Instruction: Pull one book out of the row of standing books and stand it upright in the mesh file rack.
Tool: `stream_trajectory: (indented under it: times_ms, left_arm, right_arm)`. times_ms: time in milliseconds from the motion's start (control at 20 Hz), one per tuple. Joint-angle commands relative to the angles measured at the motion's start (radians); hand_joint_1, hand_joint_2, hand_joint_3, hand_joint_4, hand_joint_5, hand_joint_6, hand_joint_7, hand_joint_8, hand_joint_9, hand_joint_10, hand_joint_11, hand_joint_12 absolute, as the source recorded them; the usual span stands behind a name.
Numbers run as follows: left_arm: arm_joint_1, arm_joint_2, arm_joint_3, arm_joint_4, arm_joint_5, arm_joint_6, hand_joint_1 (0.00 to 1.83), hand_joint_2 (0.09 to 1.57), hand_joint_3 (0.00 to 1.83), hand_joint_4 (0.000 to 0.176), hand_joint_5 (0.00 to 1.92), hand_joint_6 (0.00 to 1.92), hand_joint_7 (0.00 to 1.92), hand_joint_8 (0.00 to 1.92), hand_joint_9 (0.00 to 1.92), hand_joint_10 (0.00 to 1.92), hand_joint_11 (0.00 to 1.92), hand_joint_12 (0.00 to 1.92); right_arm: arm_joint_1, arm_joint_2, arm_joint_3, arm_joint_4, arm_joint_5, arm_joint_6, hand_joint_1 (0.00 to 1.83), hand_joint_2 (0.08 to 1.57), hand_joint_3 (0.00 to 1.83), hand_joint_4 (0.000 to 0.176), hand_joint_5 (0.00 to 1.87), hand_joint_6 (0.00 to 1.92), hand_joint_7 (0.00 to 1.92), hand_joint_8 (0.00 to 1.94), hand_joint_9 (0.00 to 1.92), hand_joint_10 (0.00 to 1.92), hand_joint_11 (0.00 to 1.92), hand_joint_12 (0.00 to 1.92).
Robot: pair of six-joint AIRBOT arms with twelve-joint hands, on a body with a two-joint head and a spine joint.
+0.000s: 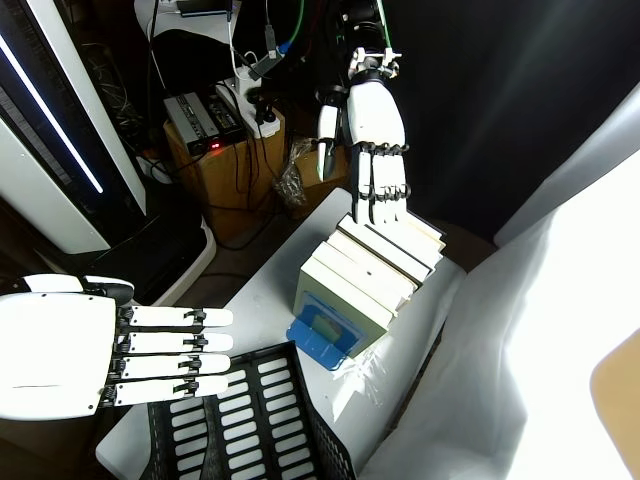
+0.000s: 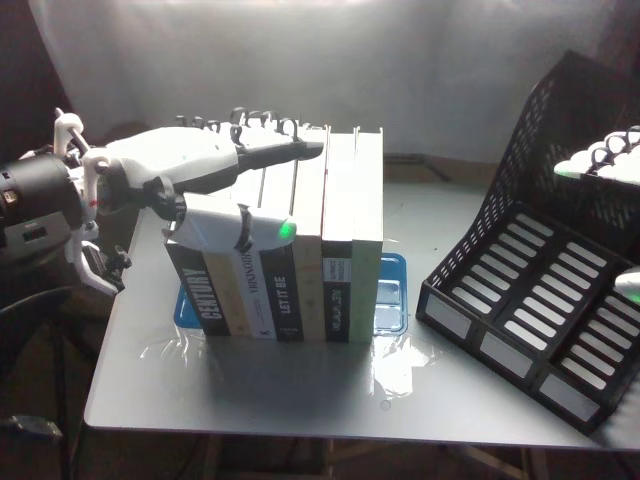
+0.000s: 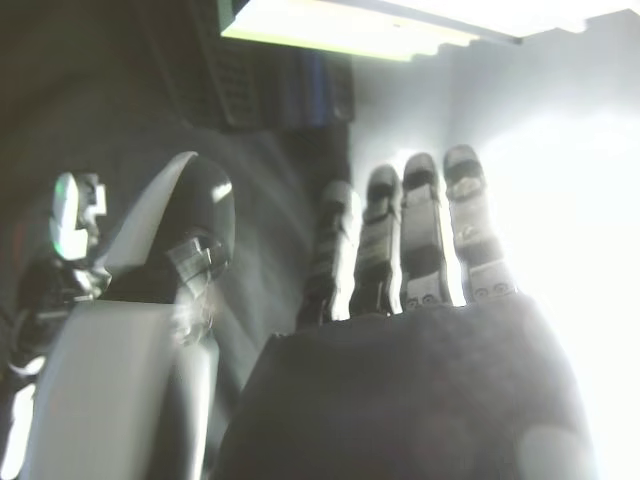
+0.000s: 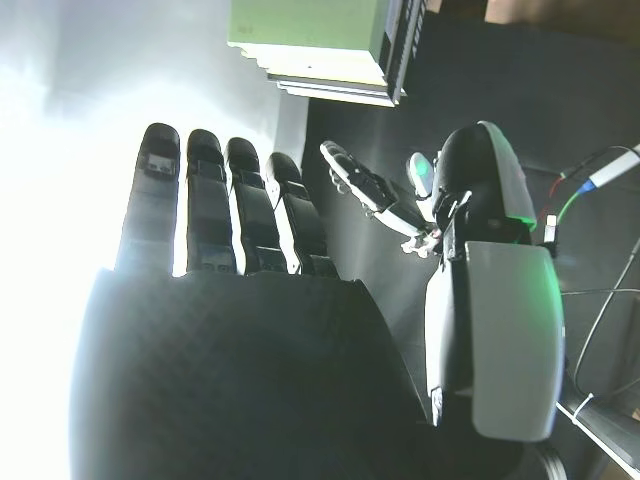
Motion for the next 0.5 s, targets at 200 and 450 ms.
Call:
stream_trajectory:
  times_ms: [200, 450]
  left_arm:
    - [-0.029, 0.001, 0.022, -0.006, -0.045, -0.002, 0.0, 1.29, 0.0, 0.051, 0.01, 0.02, 0.0, 0.0, 0.0, 0.0, 0.0, 0.0]
    - [-0.056, -0.034, 0.058, 0.083, 0.044, -0.002, 0.0, 1.25, 0.0, 0.067, 0.11, 0.05, 0.0, 0.0, 0.0, 0.0, 0.0, 0.0]
  right_arm:
    - [0.012, 0.005, 0.008, 0.023, 0.09, 0.0, 0.33, 1.22, 0.0, 0.0, 0.0, 0.0, 0.0, 0.0, 0.0, 0.0, 0.0, 0.0]
    - [0.012, 0.001, 0.011, 0.024, 0.088, 0.0, 0.3, 1.21, 0.0, 0.007, 0.0, 0.0, 0.0, 0.0, 0.0, 0.0, 0.0, 0.0]
